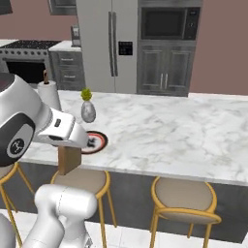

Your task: Start the toaster. Once the lever pops up, take the bread to the plate on the dining counter.

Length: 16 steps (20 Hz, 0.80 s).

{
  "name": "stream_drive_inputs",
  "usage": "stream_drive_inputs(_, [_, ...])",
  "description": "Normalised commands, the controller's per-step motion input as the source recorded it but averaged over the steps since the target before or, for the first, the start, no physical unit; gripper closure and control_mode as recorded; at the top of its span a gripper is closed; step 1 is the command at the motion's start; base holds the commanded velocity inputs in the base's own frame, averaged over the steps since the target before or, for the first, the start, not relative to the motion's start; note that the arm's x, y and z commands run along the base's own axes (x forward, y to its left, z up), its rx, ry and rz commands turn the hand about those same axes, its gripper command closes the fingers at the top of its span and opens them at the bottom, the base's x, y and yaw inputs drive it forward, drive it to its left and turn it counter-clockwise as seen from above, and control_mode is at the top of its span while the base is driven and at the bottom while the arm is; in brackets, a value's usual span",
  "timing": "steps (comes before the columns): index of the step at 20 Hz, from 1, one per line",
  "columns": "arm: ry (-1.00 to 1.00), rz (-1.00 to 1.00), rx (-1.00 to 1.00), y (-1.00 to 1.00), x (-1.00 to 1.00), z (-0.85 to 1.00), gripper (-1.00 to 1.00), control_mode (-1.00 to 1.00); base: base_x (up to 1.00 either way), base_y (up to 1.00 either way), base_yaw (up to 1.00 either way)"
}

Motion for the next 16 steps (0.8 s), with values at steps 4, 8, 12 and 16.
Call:
stream_drive_inputs(4, [0.0, 0.0, 0.0, 0.0, 0.0, 0.0, 1.0, 1.0, 0.03, 0.0, 0.29])
stream_drive_inputs(8, [0.0, 0.0, 0.0, 0.0, 0.0, 0.0, 1.0, 1.0, 0.06, 0.0, 0.19])
stream_drive_inputs(12, [0.0, 0.0, 0.0, 0.0, 0.0, 0.0, 1.0, 1.0, 0.3, 0.0, 0.08])
stream_drive_inputs(16, [0.0, 0.1, 0.0, 0.03, 0.53, -0.04, 1.0, -1.0, 0.14, 0.0, 0.01])
